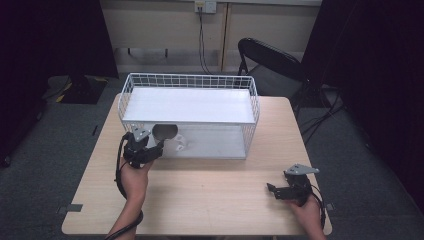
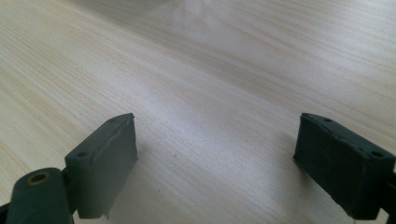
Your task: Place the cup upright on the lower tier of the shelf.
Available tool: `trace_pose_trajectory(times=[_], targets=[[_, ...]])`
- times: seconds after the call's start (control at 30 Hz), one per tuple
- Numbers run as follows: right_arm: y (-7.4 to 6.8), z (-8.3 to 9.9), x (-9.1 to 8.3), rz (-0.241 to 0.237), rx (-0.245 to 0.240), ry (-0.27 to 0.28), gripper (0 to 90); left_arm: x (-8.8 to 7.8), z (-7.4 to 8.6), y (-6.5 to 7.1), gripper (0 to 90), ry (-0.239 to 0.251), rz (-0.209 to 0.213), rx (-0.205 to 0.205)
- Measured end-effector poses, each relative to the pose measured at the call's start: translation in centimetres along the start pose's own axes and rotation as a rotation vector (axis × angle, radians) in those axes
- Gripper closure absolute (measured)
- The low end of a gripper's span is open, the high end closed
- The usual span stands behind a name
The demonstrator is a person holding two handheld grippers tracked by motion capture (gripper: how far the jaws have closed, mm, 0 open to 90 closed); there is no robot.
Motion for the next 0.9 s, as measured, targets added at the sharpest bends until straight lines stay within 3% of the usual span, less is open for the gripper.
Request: trace_pose_trajectory(times=[0.3, 0.5, 0.53, 0.6, 0.9], targets=[[0.0, 0.0, 0.0, 0.0, 0.0, 0.0, 11.9, 0.3, 0.9, 1.4, 40.3, -0.006, 0.044, 0.012], [0.0, 0.0, 0.0, 0.0, 0.0, 0.0, 11.9, 0.9, 1.1, 1.8, 40.5, -0.008, 0.048, 0.005], [0.0, 0.0, 0.0, 0.0, 0.0, 0.0, 11.9, 1.1, 1.0, 2.0, 40.9, 0.009, 0.046, -0.016], [0.0, 0.0, 0.0, 0.0, 0.0, 0.0, 11.9, 1.1, 1.2, 1.9, 41.0, -0.015, 0.046, 0.01], [0.0, 0.0, 0.0, 0.0, 0.0, 0.0, 11.9, 2.0, 1.6, 2.0, 42.1, -0.021, 0.042, -0.004]])
Point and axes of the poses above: each handheld gripper's, and its own axes: x roughly forward along the jaws, z roughly out of its underside, y roughly to its right, the point moved 8 cm from there along x, roughly forward along the jaws, and after that the axes turned 9 degrees about x, right-handed, at the moved point
